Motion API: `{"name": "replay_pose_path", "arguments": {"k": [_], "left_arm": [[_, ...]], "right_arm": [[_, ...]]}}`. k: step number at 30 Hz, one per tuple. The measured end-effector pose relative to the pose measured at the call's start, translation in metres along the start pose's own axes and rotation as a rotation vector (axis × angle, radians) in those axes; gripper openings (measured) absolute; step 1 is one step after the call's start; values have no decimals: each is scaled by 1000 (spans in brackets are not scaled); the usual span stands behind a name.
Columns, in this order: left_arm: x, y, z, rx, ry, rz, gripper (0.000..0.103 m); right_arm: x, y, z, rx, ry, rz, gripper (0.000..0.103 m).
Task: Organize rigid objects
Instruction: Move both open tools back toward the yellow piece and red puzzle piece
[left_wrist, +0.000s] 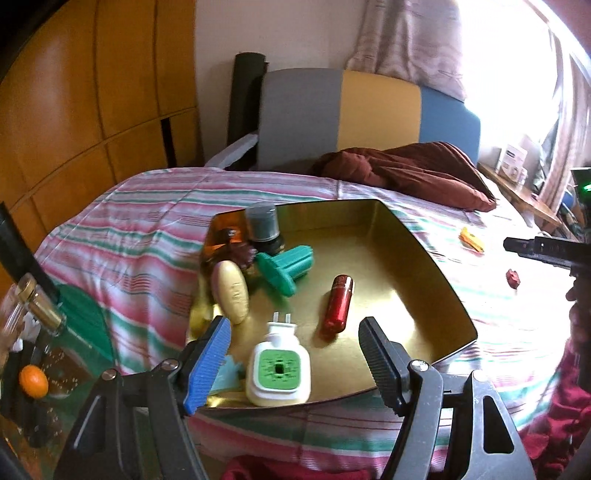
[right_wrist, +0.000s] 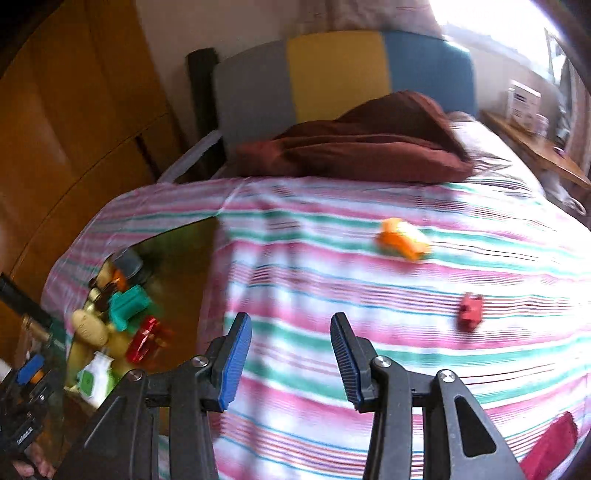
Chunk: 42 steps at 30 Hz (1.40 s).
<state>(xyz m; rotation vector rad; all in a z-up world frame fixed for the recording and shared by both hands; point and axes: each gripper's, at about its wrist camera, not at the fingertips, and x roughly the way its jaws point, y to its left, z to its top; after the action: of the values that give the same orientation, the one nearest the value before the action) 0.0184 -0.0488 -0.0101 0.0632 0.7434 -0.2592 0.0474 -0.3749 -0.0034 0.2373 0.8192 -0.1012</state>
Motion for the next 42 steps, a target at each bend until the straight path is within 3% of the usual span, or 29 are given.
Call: {"name": "replay_pose_path", "arguments": {"k": [8,15,24,38,42], "left_arm": [[4,-37,11,79,1,-49,73],[15,-74,22,144,19,-88,73],[38,-130,40,219,51,-162,73],[102,-218,80,204,201,-318,72],[132,-246,95,155,287,-373,72]], "right_arm": [[0,-90,16,101,-13,-153,46],[15,-173,1,270,-25,-263,46],[16,-224,-11,542,26,-179,46],[17,-240,-18,656,53,-153,46],[17,-238,-18,660,56,-125,46]]}}
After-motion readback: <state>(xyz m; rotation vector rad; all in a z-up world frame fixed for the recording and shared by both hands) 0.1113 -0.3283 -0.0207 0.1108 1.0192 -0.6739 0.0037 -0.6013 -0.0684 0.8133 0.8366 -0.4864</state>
